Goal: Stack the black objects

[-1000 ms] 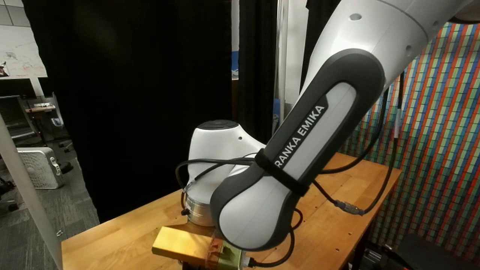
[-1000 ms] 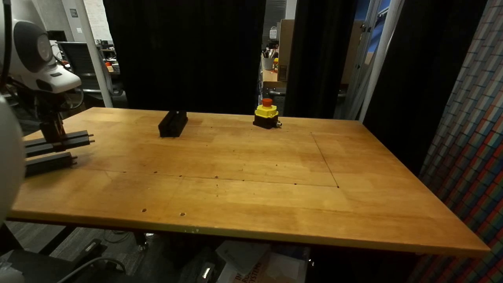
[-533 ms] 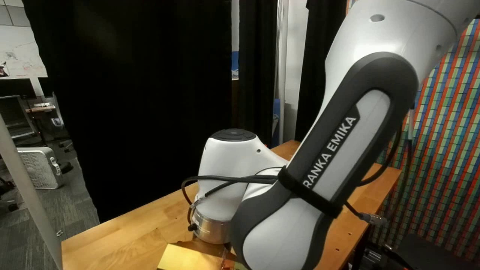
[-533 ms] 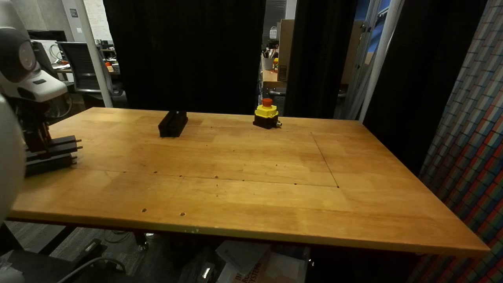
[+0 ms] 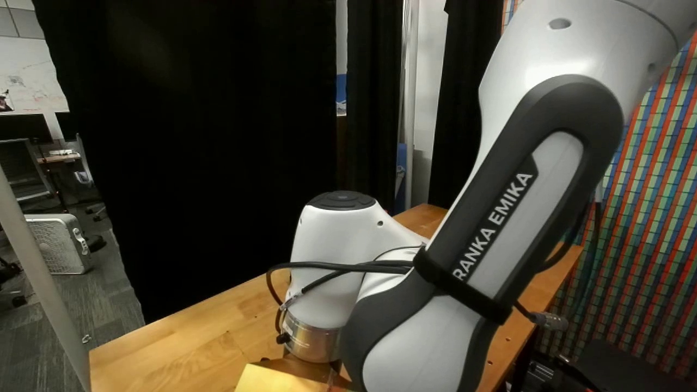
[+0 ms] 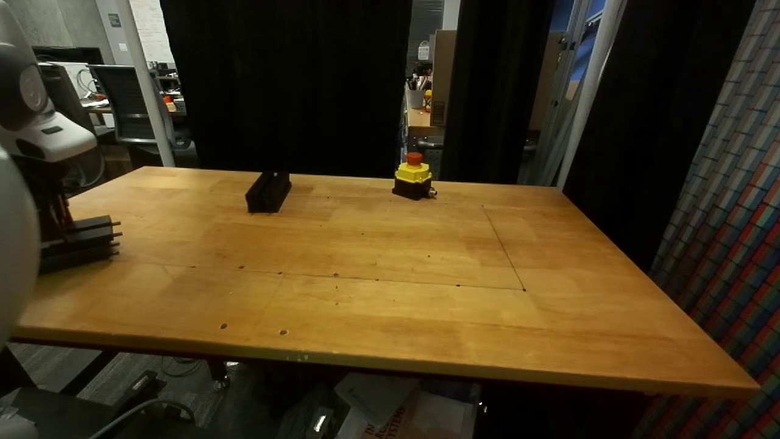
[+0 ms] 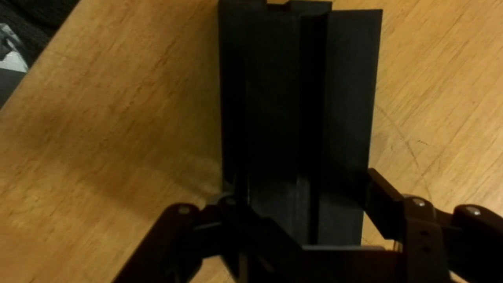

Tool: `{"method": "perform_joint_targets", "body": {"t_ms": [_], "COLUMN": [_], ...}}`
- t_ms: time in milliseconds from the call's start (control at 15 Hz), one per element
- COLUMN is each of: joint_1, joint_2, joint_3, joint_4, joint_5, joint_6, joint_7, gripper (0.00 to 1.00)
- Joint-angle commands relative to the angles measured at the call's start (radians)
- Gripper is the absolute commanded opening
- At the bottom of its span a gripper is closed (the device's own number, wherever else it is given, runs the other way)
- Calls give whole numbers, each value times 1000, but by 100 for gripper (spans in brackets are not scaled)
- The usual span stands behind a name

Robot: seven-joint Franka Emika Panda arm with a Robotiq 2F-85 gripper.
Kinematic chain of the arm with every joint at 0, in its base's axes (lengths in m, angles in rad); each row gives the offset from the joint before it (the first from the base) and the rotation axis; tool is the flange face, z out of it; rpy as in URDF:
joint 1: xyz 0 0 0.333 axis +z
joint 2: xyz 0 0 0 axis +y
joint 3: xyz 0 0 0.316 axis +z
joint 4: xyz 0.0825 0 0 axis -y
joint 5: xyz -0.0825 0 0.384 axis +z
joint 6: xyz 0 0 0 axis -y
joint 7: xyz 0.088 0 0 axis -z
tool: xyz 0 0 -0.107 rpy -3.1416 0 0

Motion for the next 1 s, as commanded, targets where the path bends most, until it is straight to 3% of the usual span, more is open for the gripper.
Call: {"method": "perform_joint_targets", "body": {"t_ms": [0,933], "joint_1": [3,4], "joint_2": [-23,0], "joint_3": [-11,20], "joint_4": [-9,12], "joint_5": [-16,-1], "joint_6": [-25,-42], "joint_7": [46,29], "gripper": [46,46]}}
